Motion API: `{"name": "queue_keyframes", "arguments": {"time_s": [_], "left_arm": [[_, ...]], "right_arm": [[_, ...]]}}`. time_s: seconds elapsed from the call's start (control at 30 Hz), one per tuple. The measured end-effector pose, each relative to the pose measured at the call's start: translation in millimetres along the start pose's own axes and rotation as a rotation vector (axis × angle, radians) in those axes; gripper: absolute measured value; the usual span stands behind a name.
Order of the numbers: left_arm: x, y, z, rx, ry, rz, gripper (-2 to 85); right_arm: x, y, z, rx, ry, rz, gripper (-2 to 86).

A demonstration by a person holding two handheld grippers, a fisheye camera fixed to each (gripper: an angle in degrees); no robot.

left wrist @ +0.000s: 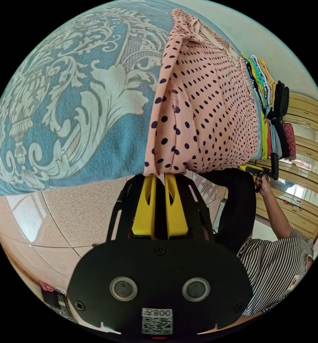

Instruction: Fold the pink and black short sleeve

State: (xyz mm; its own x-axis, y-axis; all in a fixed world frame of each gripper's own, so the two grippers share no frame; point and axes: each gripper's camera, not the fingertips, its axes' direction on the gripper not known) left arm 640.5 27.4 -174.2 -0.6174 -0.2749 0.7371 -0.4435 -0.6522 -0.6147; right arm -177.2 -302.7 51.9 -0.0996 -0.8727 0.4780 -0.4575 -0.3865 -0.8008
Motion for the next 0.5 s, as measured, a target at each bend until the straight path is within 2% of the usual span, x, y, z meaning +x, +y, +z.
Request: {"name": "queue_keyframes", "arguments": {"time_s": [0.17,0.5], "left_arm": [[2,0,15,-0.032,-0.034,0.012,2.3],[-2,24,28,0.017,0.041,0.017,1.2]], "right_arm": [[-11,-21,10,-0.038,0.047,-0.075,7.2],[12,-18,23,-0.011,-0.110,-0.020,2.0]]}}
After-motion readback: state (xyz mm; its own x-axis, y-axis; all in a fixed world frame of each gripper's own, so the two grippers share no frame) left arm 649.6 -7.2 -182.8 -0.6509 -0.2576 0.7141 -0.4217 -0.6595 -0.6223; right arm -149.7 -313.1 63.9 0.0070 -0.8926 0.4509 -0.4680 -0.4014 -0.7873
